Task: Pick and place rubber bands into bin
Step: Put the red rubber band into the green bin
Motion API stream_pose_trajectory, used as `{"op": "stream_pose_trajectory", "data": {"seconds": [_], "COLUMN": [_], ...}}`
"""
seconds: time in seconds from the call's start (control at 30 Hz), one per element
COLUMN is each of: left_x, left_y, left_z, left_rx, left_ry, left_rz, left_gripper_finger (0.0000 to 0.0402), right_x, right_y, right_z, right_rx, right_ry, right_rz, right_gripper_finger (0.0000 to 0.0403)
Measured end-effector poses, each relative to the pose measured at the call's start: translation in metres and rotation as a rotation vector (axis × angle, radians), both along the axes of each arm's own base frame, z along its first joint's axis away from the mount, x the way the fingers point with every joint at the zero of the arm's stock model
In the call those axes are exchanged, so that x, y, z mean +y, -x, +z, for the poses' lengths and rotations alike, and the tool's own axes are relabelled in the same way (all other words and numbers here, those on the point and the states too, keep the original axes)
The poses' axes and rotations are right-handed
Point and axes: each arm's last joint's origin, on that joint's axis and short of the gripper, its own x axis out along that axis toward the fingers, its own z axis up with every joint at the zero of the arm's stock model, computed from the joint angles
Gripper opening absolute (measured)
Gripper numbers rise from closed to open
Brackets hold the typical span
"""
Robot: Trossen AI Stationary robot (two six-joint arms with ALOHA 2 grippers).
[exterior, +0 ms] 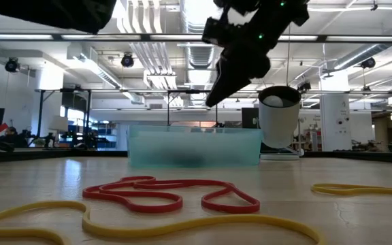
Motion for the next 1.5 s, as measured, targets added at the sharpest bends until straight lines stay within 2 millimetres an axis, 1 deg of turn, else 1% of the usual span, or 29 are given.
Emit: {"op": "stream_pose_trajectory", "data": {"seconds": [0.3, 0.4, 0.53, 0.7, 0.8, 0.9, 1.0, 1.13, 1.23, 1.43, 1.5], "left_x": [-0.017, -0.022, -0.027, -0.030, -0.028, -0.024, -0.019, -0.013, -0.011, -0.011, -0.011], "left_y": [-0.024, -0.035, -0.052, -0.070, -0.079, -0.088, -0.095, -0.098, -0.099, -0.106, -0.110], "left_z": [-0.034, -0.040, -0.044, -0.052, -0.058, -0.067, -0.071, -0.072, -0.072, -0.079, -0.077], "left_rx": [0.029, 0.039, 0.035, 0.049, 0.067, 0.096, 0.115, 0.133, 0.156, 0.165, 0.142], "left_ry": [-0.017, -0.041, -0.071, -0.097, -0.105, -0.097, -0.058, 0.005, 0.063, 0.080, 0.089], "left_rz": [-0.037, -0.047, -0.052, -0.040, -0.018, 0.018, 0.074, 0.125, 0.114, 0.089, 0.067], "left_gripper_finger": [0.0125, 0.0125, 0.0125, 0.0125, 0.0125, 0.0125, 0.0125, 0.0125, 0.0125, 0.0125, 0.0125], "right_x": [0.062, 0.082, 0.107, 0.132, 0.144, 0.154, 0.161, 0.173, 0.180, 0.191, 0.193], "right_y": [0.018, 0.027, 0.038, 0.052, 0.060, 0.066, 0.071, 0.078, 0.084, 0.092, 0.093], "right_z": [0.021, 0.025, 0.023, 0.013, 0.006, 0.005, 0.009, 0.020, 0.023, 0.023, 0.023], "right_rx": [-0.048, -0.064, -0.061, -0.049, -0.054, -0.053, -0.066, -0.114, -0.135, -0.142, -0.144], "right_ry": [-0.006, -0.023, -0.055, -0.076, -0.067, -0.058, -0.086, -0.101, -0.074, -0.065, -0.066], "right_rz": [0.170, 0.208, 0.254, 0.298, 0.309, 0.331, 0.331, 0.346, 0.355, 0.390, 0.396], "right_gripper_finger": [0.0126, 0.0119, 0.0112, 0.0104, 0.0099, 0.0095, 0.0089, 0.0081, 0.0075, 0.0066, 0.0064]}}
